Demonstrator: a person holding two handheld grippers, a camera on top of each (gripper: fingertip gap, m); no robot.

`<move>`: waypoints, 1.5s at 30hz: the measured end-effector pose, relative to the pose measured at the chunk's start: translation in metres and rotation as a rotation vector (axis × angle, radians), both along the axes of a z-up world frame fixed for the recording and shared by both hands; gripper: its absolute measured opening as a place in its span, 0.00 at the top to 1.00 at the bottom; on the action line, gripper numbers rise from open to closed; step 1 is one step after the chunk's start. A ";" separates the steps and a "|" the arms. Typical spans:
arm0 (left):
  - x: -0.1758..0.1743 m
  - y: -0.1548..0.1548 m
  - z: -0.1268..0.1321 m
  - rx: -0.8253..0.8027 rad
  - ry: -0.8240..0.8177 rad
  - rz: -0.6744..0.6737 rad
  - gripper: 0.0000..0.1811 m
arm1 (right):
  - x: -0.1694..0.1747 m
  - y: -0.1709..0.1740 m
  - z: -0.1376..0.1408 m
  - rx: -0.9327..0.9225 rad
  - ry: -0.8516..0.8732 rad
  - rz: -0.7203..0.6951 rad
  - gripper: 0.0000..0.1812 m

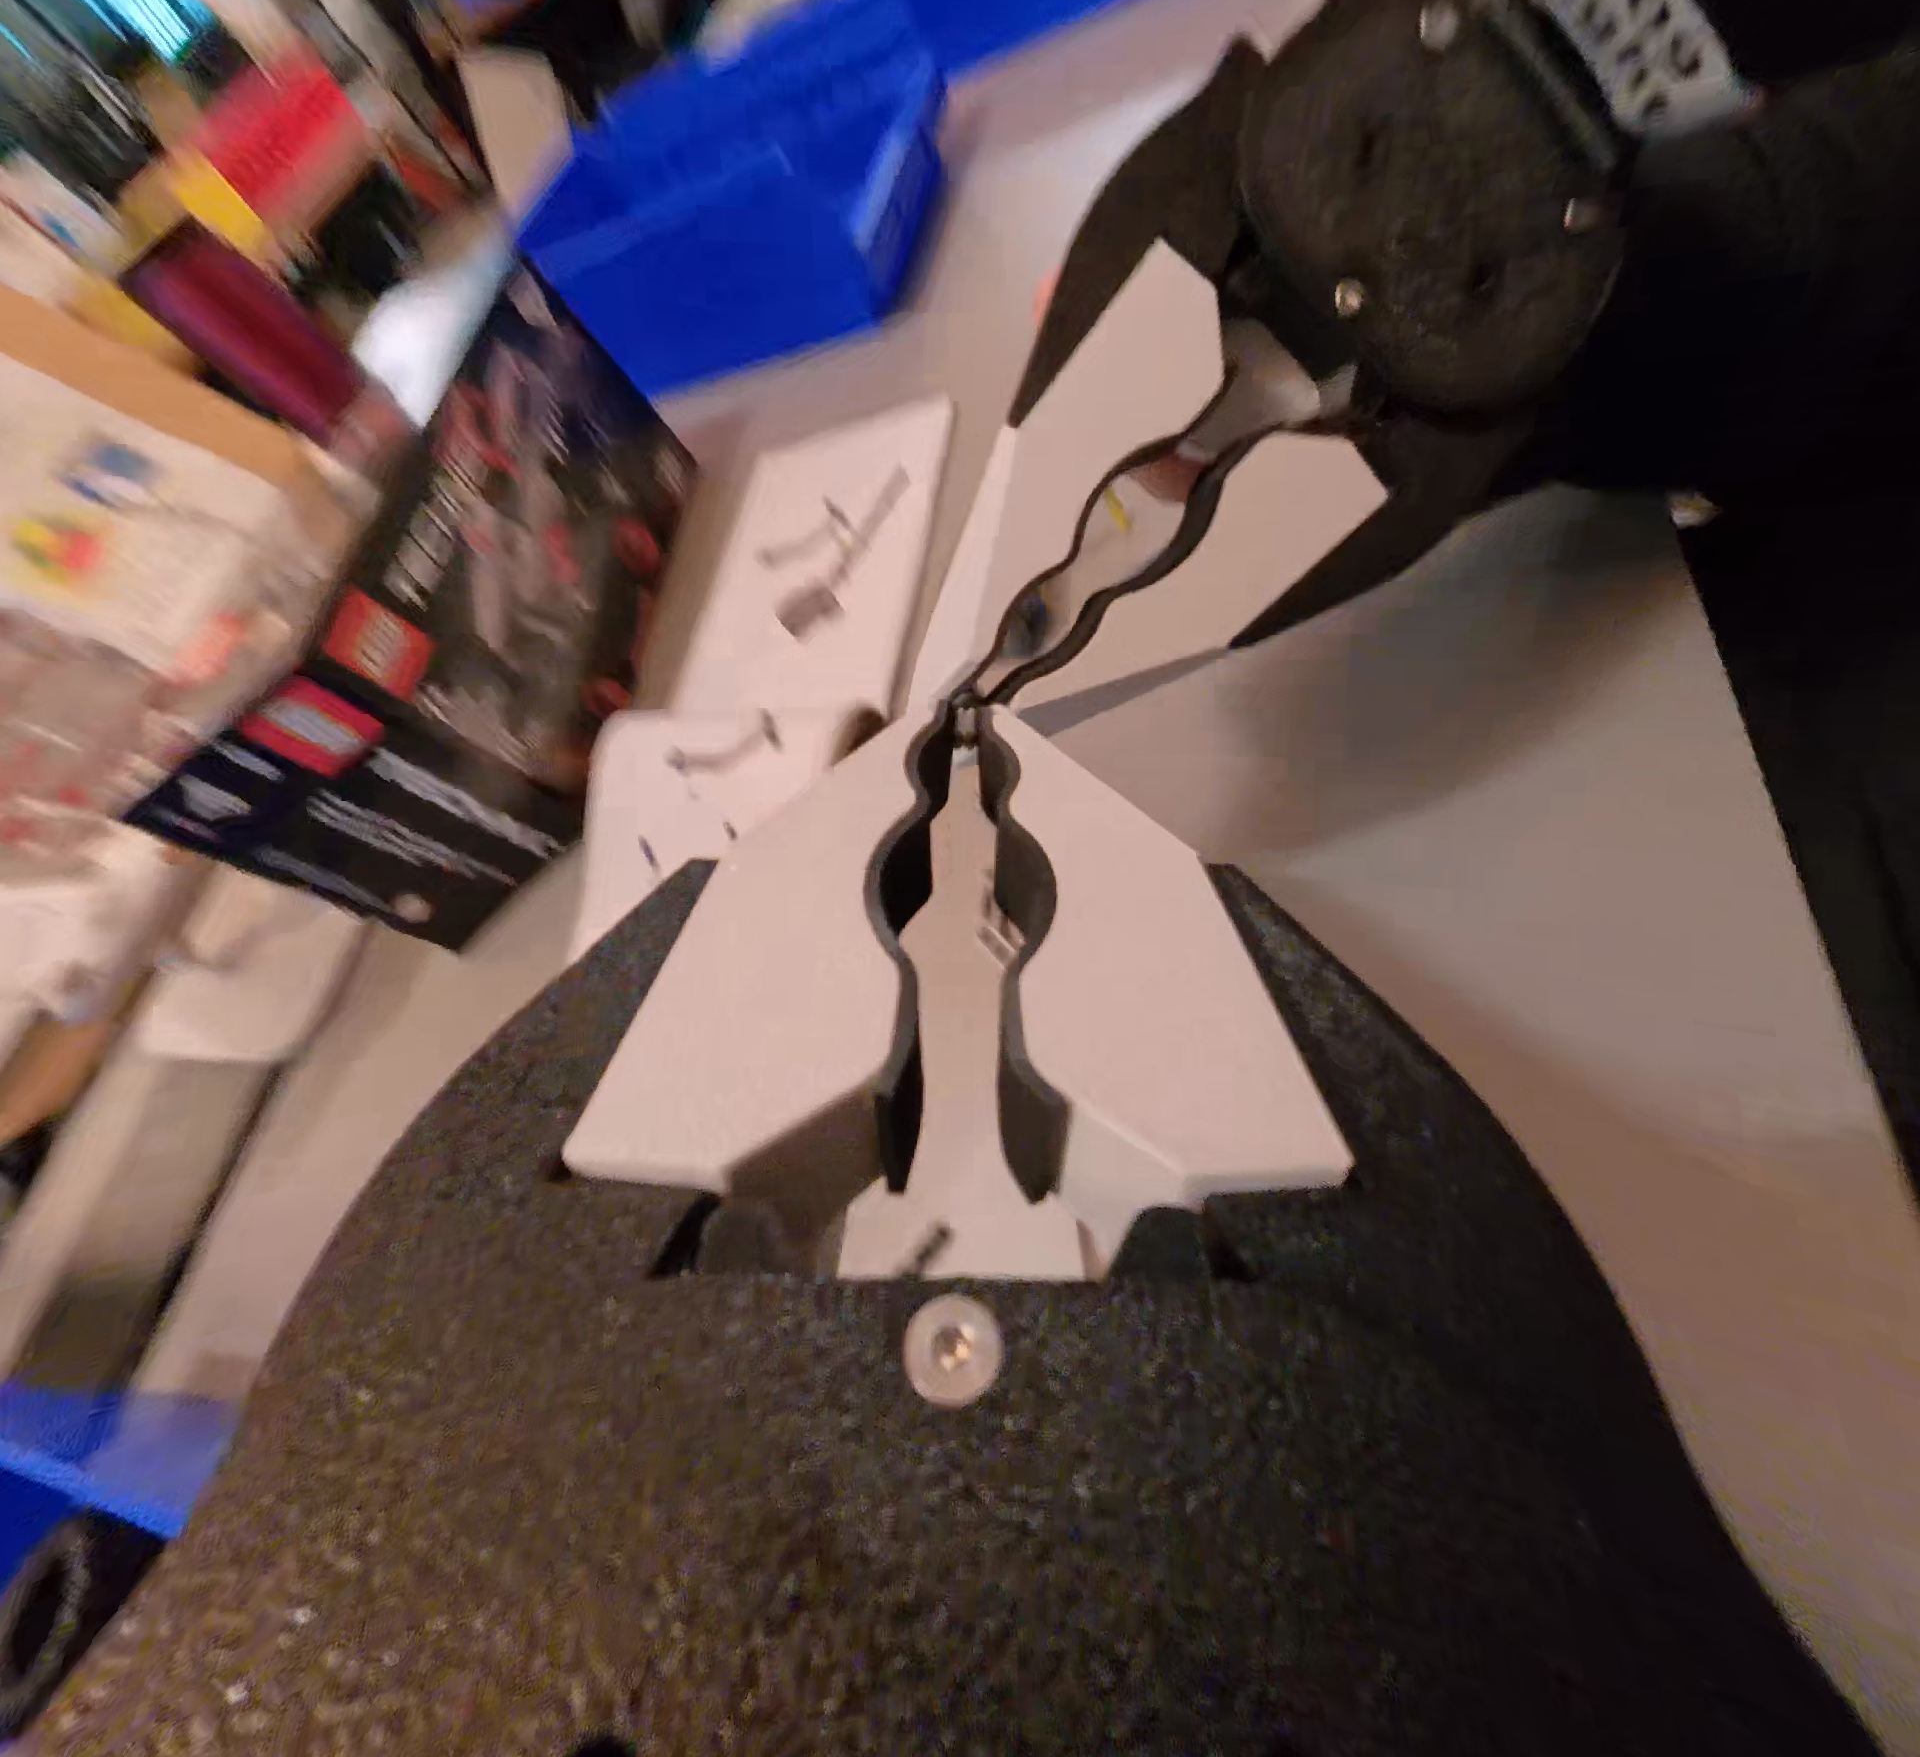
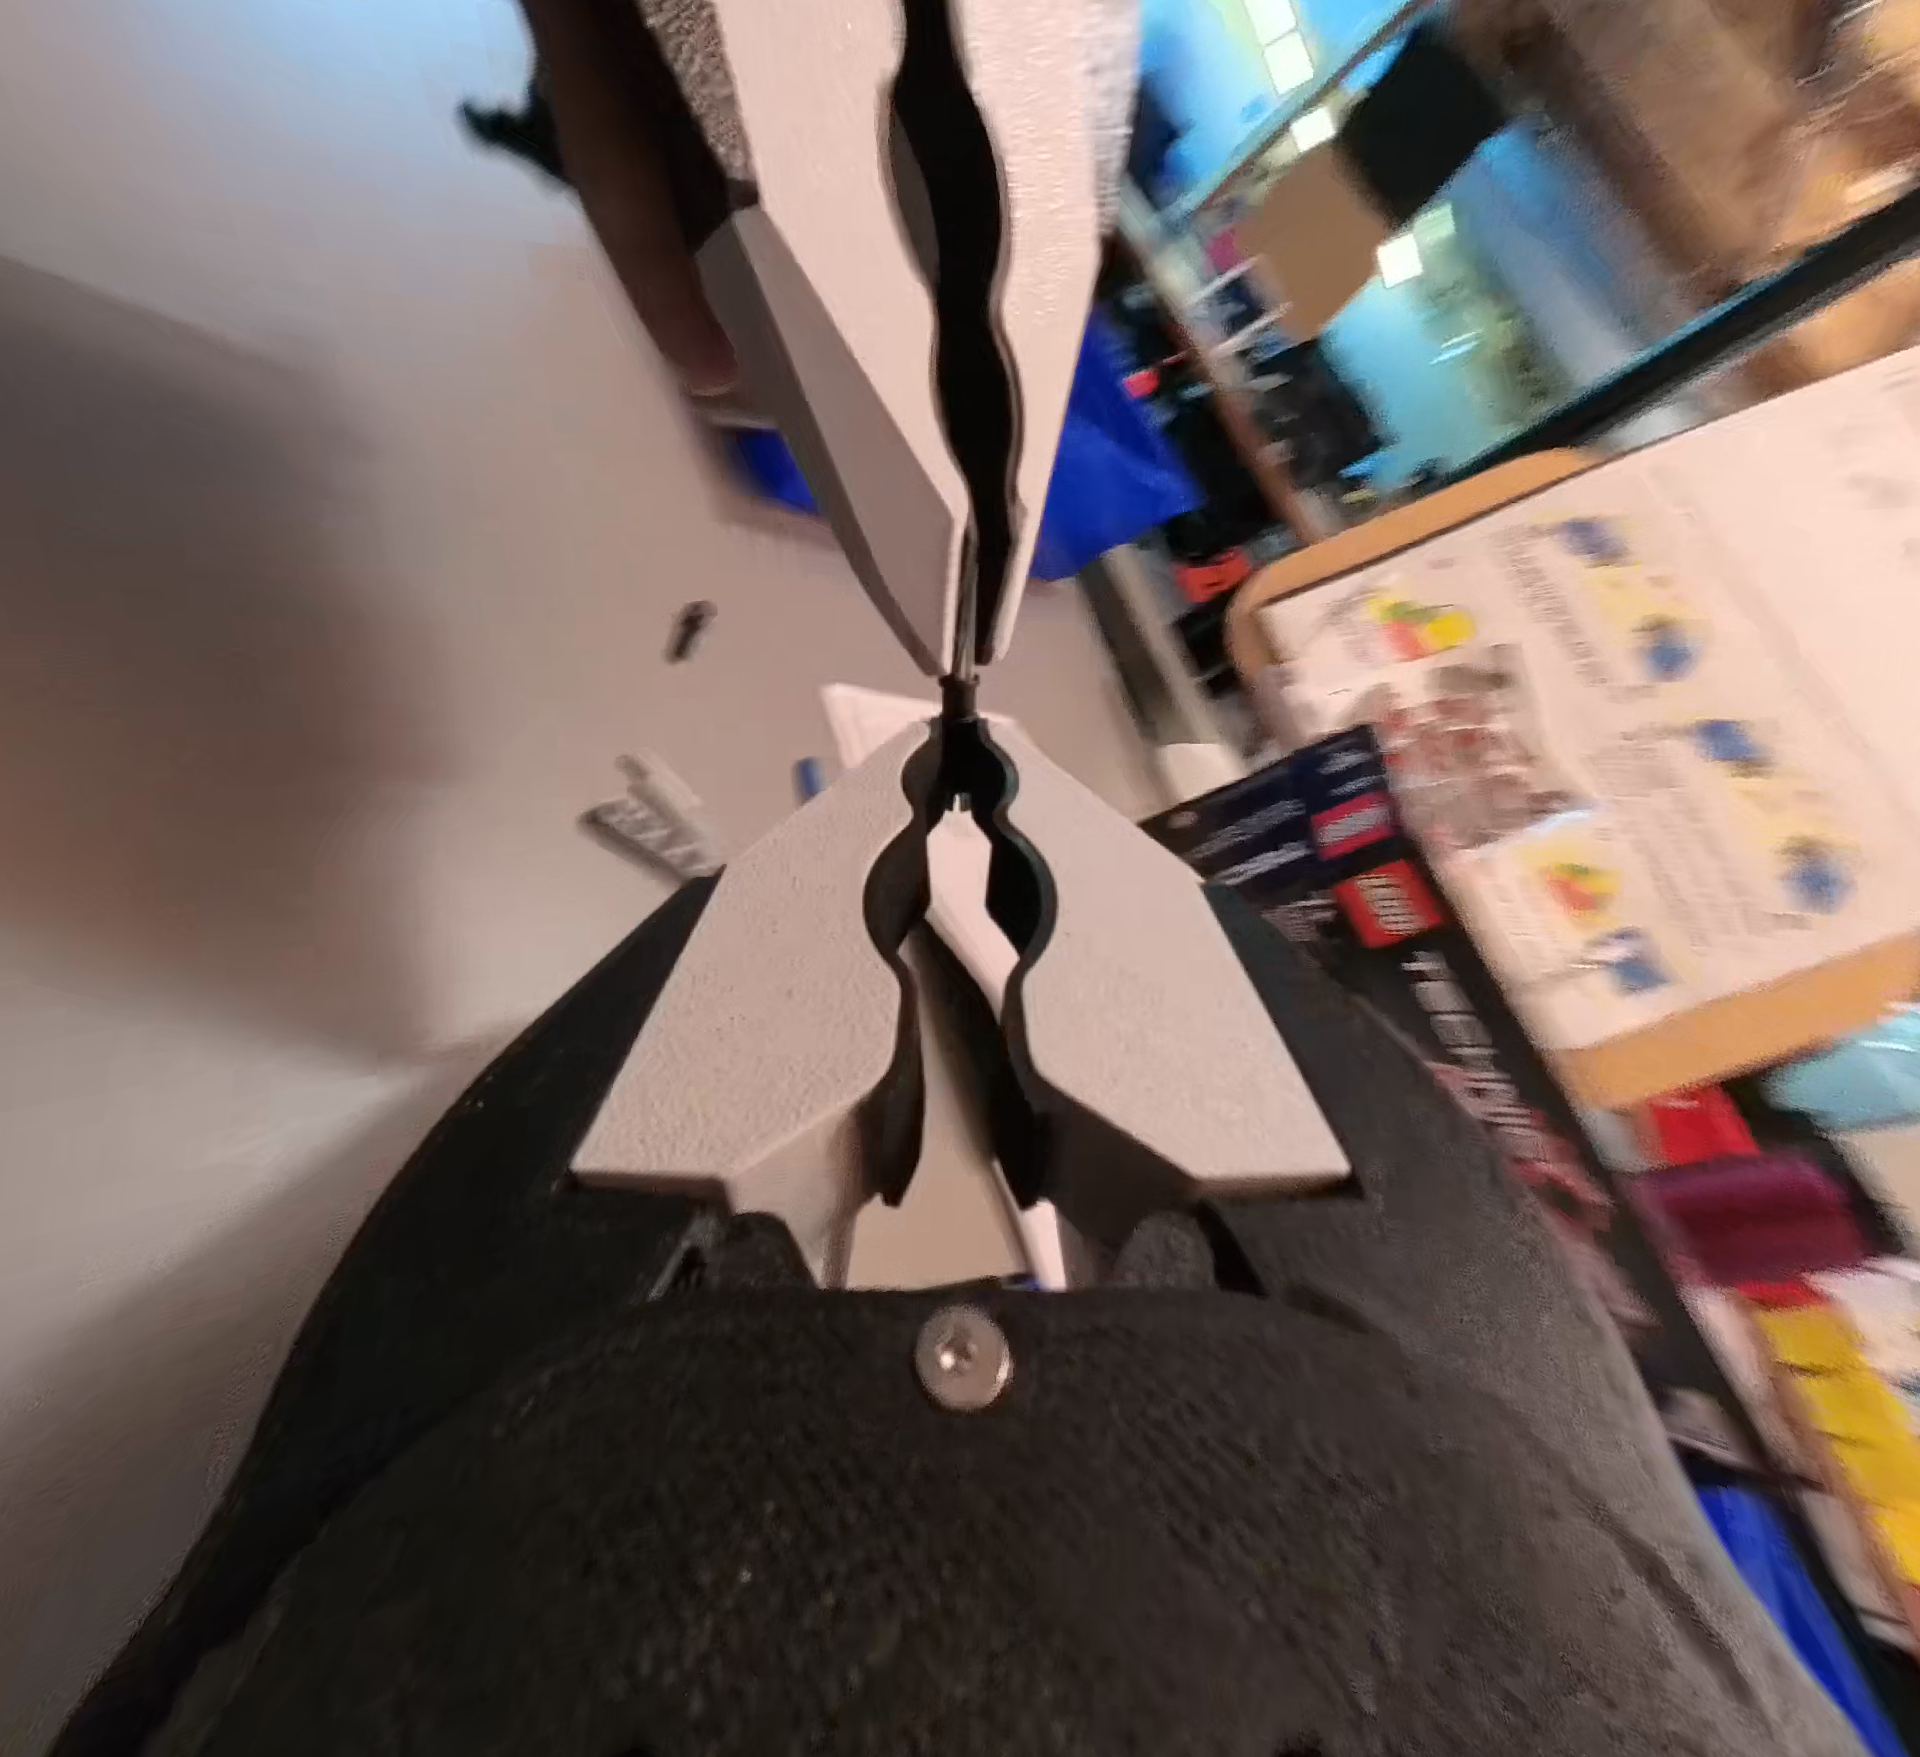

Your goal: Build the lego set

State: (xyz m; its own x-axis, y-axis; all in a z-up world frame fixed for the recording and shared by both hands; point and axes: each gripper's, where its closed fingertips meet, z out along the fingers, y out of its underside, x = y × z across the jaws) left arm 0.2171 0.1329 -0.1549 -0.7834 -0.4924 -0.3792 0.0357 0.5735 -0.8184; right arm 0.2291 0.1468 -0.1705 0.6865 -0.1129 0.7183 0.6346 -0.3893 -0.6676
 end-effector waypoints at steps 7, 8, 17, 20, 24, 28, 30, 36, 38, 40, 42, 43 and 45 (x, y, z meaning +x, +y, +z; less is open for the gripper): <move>-0.007 -0.006 0.040 -0.194 -0.126 -0.029 0.94 | 0.018 -0.026 0.052 0.122 -0.585 -0.220 1.00; -0.008 -0.007 0.040 -0.210 -0.106 -0.036 0.94 | 0.019 -0.027 0.053 0.117 -0.605 -0.225 1.00; -0.002 -0.018 0.044 -0.261 -0.083 0.001 0.94 | 0.019 -0.033 0.063 0.145 -0.736 -0.256 1.00; -0.001 -0.019 0.044 -0.257 -0.090 0.008 0.95 | 0.019 -0.033 0.063 0.140 -0.748 -0.257 1.00; 0.001 -0.018 0.042 -0.223 -0.097 0.027 0.99 | 0.020 -0.032 0.060 0.124 -0.755 -0.254 1.00; 0.003 -0.016 0.042 -0.212 -0.113 0.050 0.99 | 0.022 -0.030 0.057 0.101 -0.758 -0.261 1.00; 0.003 -0.017 0.042 -0.218 -0.109 0.055 0.99 | 0.023 -0.030 0.056 0.093 -0.758 -0.264 1.00; 0.006 -0.012 0.032 -0.177 -0.057 0.082 0.99 | 0.024 -0.026 0.046 0.042 -0.724 -0.241 1.00; 0.007 -0.012 0.031 -0.181 -0.044 0.085 0.99 | 0.025 -0.026 0.043 0.037 -0.686 -0.253 1.00; 0.007 -0.010 0.026 -0.159 -0.017 0.096 0.99 | 0.026 -0.023 0.038 0.020 -0.612 -0.243 0.23; 0.007 -0.008 0.020 -0.138 0.016 0.099 0.99 | 0.025 -0.021 0.032 -0.003 -0.601 -0.231 0.19; 0.007 -0.007 0.018 -0.138 0.036 0.101 0.99 | 0.025 -0.019 0.028 -0.015 -0.575 -0.224 0.45; 0.008 -0.006 0.013 -0.157 0.071 0.101 0.99 | 0.025 -0.018 0.023 -0.035 -0.552 -0.221 1.00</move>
